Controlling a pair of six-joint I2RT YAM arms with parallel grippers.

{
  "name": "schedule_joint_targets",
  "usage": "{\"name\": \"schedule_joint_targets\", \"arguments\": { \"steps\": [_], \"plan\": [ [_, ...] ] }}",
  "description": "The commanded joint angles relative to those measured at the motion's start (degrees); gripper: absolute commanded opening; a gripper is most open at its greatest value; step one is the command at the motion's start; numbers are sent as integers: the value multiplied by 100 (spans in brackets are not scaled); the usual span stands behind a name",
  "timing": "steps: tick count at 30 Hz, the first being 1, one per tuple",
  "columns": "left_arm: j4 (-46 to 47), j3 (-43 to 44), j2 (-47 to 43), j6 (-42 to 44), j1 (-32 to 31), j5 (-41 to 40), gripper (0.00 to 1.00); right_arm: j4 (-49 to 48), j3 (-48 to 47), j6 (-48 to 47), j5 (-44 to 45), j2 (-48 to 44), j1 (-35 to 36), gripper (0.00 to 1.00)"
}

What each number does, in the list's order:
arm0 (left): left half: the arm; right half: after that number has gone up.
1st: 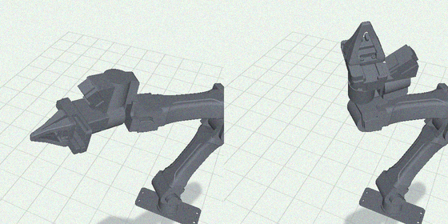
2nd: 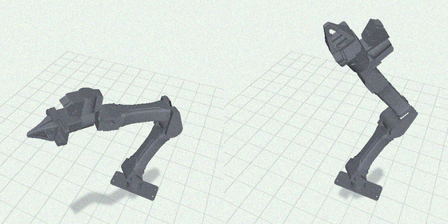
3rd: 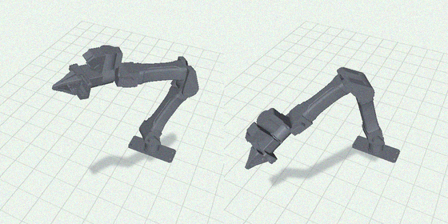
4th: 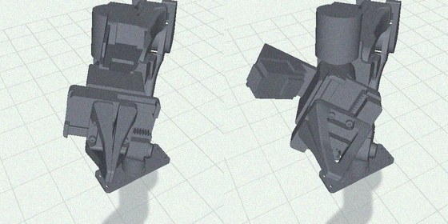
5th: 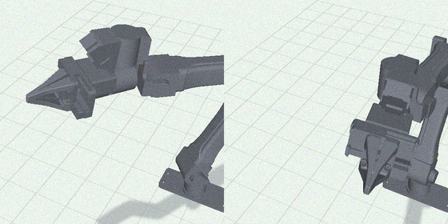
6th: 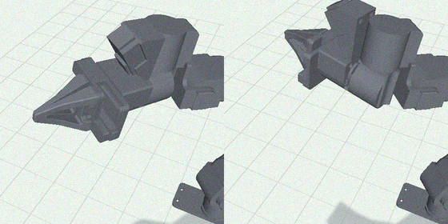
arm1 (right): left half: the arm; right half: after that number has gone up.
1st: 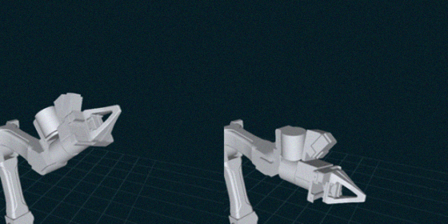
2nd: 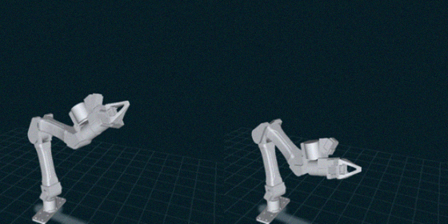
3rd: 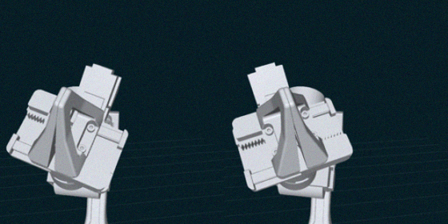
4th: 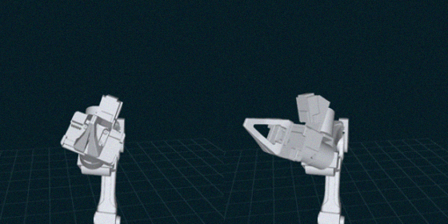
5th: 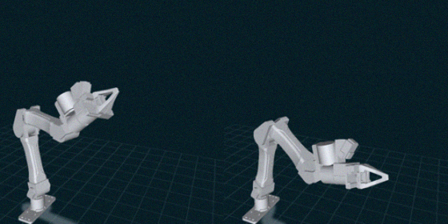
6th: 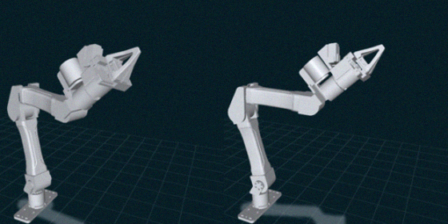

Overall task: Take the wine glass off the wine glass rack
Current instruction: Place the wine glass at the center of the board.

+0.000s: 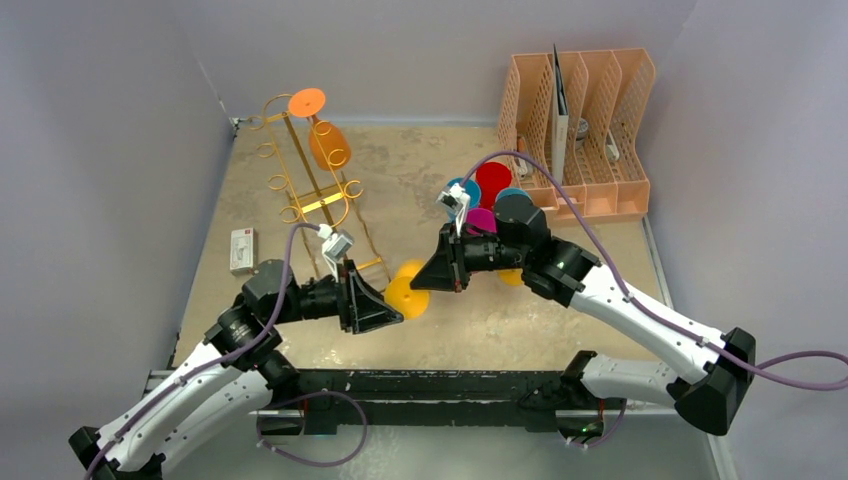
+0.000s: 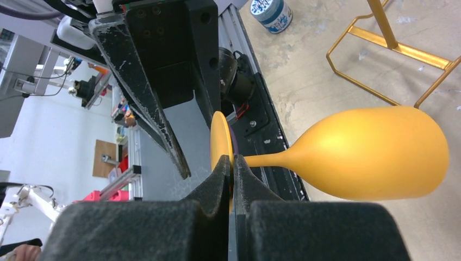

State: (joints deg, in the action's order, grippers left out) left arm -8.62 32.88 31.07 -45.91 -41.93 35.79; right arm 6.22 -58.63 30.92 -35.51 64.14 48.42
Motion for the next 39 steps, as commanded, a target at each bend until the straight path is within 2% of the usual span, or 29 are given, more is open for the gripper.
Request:
{"name": "schedule_joint_targets", "arguments": {
  "steps": [1,6,10,13,18,23,26,29,37,39],
  "plan": [
    [472,-31,-6,-39,-63,-326,32,-546,24,199,-90,-44,51,0],
    [774,-198,105,-194,-183,-327,20,-537,72,183,-149,-71,74,0],
    [1081,-226,245,-204,-373,-384,19,-605,139,183,-248,-103,95,0],
    [1235,-282,243,-209,-506,-566,13,-567,179,158,-285,-144,90,0],
    [1449,-419,244,-264,-643,-782,13,-431,244,43,-277,-266,103,0],
    [1489,-527,106,-306,-685,-942,0,-372,288,11,-290,-266,104,0],
    [1314,-516,-39,-239,-685,-1028,0,-387,321,9,-285,-299,105,0],
    [1118,-471,-105,-142,-685,-1038,0,-411,317,-20,-303,-346,97,7],
    [122,49,318,486,-685,-671,0,-25,85,-344,-110,-487,101,51],
    [-21,96,308,671,-691,-653,0,272,-42,-556,175,-587,105,55]
  ]
}}
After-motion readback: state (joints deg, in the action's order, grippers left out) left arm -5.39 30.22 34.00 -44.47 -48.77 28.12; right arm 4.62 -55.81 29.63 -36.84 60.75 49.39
